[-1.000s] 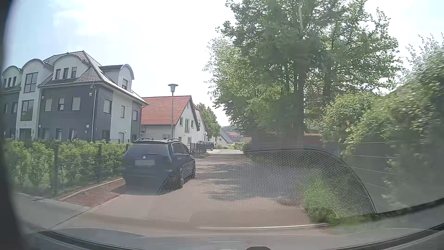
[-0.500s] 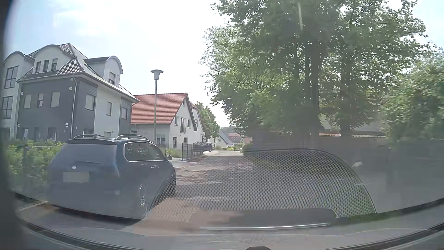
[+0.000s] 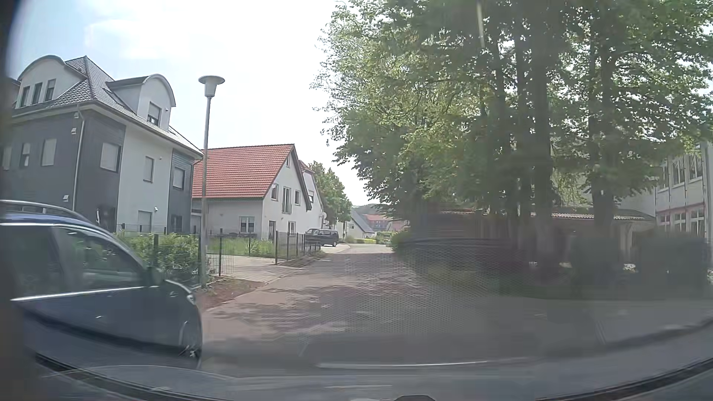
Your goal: Follow the waypoints while adhering to traffic rules and regulations
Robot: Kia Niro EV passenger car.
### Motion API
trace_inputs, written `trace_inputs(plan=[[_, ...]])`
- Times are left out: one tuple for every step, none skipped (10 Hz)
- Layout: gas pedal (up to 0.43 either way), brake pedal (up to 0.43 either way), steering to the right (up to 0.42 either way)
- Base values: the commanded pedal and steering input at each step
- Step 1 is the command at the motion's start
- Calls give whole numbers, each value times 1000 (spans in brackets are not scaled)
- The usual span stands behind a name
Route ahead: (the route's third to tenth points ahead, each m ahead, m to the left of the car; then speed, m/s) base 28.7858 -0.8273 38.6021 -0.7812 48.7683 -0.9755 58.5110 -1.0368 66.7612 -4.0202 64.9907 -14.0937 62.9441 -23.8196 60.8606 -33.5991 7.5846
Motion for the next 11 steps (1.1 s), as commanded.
trace_inputs(plan=[[157, 0, -8], [157, 0, -11], [157, 0, -13], [150, 0, -13], [150, 0, -13], [150, 0, -14], [150, 0, -13], [150, 0, -14], [150, 0, -13], [150, 0, -14], [150, 0, -12]])
